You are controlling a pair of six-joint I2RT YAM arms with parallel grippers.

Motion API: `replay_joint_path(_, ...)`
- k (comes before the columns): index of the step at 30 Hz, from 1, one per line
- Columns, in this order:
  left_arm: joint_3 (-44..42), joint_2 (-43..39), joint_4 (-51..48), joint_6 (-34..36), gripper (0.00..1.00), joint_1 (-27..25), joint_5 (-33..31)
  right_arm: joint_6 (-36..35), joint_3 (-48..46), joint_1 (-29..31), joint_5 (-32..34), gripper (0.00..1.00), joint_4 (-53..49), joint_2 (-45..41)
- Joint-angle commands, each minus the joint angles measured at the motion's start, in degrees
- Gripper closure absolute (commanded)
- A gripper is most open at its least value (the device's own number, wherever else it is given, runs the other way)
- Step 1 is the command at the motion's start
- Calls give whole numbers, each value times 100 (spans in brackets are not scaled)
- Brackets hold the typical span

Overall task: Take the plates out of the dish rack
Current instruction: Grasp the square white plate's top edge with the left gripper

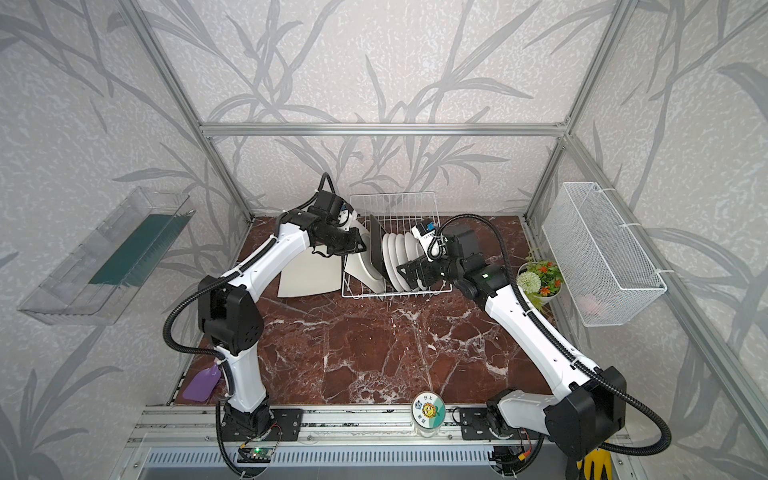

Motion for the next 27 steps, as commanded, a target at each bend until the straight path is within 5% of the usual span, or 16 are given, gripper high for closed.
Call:
replay_joint_path(1, 52, 81, -217, -94, 73, -10, -57, -26, 88, 39, 66, 1, 41, -121)
replay_joint_path(21, 53, 146, -98, -421, 100, -4, 221, -103, 17, 34, 175, 1, -8, -260)
replay_joint_path(27, 62, 209, 66, -571, 100, -22, 429, -138, -7, 34, 223, 1, -36, -296)
